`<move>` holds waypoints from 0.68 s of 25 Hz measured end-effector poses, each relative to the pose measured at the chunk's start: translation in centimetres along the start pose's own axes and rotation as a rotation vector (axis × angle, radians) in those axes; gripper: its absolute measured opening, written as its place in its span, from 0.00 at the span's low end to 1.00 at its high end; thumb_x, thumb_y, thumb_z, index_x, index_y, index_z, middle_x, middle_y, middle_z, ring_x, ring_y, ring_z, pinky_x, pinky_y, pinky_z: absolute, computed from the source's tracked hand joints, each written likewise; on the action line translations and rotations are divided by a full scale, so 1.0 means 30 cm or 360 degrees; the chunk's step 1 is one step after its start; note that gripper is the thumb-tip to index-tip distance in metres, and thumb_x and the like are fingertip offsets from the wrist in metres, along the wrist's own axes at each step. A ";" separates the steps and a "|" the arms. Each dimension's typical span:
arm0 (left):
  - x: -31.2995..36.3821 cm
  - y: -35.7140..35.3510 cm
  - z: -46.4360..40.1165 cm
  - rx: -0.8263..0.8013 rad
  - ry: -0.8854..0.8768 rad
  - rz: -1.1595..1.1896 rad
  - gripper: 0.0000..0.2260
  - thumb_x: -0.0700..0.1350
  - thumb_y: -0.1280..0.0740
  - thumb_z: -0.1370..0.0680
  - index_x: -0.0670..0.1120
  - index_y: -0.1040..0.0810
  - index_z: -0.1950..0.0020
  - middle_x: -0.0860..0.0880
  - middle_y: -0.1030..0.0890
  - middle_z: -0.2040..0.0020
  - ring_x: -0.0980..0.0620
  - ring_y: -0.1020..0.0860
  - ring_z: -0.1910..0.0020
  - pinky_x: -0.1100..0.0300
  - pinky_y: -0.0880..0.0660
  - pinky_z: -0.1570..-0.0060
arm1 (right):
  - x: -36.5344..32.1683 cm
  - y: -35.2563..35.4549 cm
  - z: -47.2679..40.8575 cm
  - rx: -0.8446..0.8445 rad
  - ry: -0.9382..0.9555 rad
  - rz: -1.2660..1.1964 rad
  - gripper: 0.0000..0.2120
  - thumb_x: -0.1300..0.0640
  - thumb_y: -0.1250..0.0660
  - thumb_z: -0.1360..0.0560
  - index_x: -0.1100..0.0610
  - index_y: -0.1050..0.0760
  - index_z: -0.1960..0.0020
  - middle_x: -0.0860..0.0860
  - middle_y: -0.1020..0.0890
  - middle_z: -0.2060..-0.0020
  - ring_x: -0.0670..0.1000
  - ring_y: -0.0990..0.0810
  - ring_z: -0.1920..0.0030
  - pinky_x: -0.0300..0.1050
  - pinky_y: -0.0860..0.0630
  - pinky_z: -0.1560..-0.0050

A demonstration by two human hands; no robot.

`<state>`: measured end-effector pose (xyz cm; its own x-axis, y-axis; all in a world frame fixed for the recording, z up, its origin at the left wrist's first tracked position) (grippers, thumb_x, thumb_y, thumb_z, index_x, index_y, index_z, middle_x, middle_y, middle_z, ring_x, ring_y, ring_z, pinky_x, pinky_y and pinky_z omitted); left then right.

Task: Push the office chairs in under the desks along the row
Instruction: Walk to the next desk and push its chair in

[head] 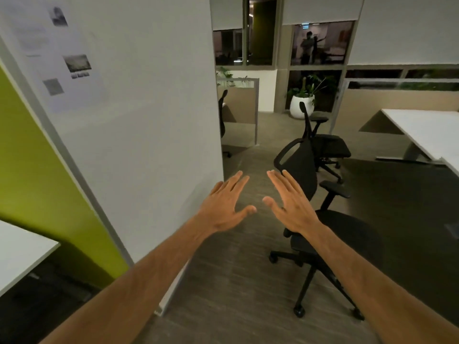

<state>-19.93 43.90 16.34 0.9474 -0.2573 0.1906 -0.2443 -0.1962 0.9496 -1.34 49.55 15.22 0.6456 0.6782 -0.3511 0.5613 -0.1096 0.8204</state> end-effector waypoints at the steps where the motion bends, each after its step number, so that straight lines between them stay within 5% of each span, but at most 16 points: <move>1: -0.033 -0.010 -0.067 0.0003 0.0007 -0.0020 0.43 0.77 0.55 0.24 0.53 0.55 0.16 0.50 0.54 0.15 0.49 0.51 0.18 0.51 0.57 0.21 | 0.037 -0.018 -0.062 -0.0007 0.0005 0.0006 0.36 0.32 0.50 0.19 0.50 0.50 0.18 0.50 0.44 0.19 0.50 0.55 0.19 0.57 0.48 0.21; 8: -0.244 -0.141 -0.462 -0.0033 -0.0026 0.0079 0.41 0.75 0.53 0.22 0.51 0.53 0.16 0.49 0.53 0.15 0.49 0.49 0.18 0.46 0.50 0.20 | 0.321 -0.188 -0.389 -0.0066 -0.0078 -0.0035 0.36 0.30 0.52 0.19 0.48 0.51 0.18 0.48 0.46 0.19 0.47 0.56 0.19 0.50 0.53 0.22; 17: -0.538 -0.349 -1.078 -0.0155 -0.0298 0.0137 0.40 0.74 0.50 0.22 0.54 0.53 0.16 0.51 0.53 0.15 0.50 0.51 0.18 0.49 0.54 0.21 | 0.693 -0.386 -0.731 -0.0039 -0.0516 -0.0046 0.39 0.28 0.55 0.22 0.48 0.49 0.18 0.48 0.46 0.19 0.47 0.57 0.19 0.55 0.51 0.20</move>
<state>-25.97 80.70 11.36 0.8666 -0.4422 0.2312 -0.2931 -0.0761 0.9530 -5.77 80.86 8.32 0.7633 0.4134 -0.4965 0.5714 -0.0735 0.8173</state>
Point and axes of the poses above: each hand's wrist, its own z-axis away from the middle knuckle, its own y-axis out of the back of the hand, x = y × z, the point moved 6 cm from there along -z, towards the middle knuckle
